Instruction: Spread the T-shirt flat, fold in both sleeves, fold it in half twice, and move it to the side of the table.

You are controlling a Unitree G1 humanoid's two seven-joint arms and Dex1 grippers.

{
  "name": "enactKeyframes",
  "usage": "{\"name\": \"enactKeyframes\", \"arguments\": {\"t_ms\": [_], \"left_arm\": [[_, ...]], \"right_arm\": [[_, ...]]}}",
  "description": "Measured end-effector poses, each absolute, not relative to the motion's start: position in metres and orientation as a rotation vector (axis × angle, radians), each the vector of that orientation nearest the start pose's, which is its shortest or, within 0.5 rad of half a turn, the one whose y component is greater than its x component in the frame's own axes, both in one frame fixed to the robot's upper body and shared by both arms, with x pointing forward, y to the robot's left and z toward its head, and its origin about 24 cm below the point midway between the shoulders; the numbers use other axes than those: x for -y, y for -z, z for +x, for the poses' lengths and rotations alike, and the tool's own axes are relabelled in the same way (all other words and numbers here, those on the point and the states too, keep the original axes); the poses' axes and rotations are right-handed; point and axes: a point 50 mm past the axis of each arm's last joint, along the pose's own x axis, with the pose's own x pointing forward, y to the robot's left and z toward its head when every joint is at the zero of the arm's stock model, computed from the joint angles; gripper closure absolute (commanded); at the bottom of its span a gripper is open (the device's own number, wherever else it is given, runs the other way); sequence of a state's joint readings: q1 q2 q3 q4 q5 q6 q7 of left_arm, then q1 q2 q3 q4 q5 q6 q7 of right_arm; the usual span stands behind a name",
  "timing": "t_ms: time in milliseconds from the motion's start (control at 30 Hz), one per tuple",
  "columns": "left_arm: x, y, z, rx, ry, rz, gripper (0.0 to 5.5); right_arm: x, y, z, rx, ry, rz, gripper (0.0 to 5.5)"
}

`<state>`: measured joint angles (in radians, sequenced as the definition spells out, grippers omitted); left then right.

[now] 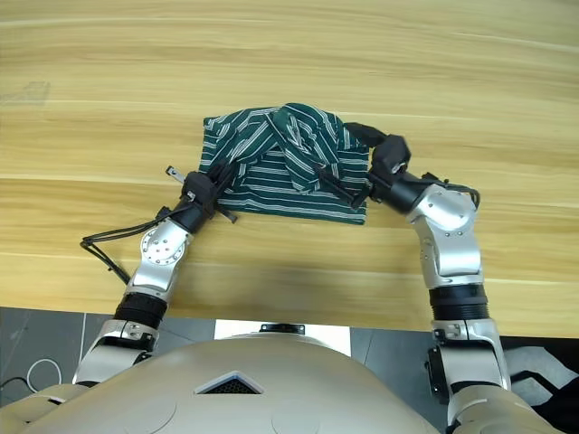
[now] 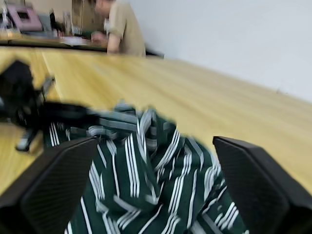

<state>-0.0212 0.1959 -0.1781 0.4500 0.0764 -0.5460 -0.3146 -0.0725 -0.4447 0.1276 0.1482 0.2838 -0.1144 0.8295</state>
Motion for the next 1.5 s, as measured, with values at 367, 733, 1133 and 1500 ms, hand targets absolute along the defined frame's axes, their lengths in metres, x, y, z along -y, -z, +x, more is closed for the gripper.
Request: {"name": "enactKeyframes", "arguments": {"t_ms": [367,733,1133,1500], "left_arm": [[-0.131,0.007,0.236,0.088,0.554,0.267,5.46],[-0.126,0.010,0.234,0.086,0.569,0.263,5.46],[-0.118,0.014,0.232,0.082,0.587,0.243,5.46],[-0.116,0.013,0.233,0.087,0.589,0.240,5.46]], "right_arm": [[0.161,-0.009,0.245,-0.150,-0.983,-0.214,0.40],[0.157,-0.009,0.255,-0.138,-1.003,-0.233,2.23],[0.159,-0.009,0.263,-0.129,-1.005,-0.254,4.34],[0.162,-0.009,0.266,-0.122,-0.987,-0.261,5.46]]}}
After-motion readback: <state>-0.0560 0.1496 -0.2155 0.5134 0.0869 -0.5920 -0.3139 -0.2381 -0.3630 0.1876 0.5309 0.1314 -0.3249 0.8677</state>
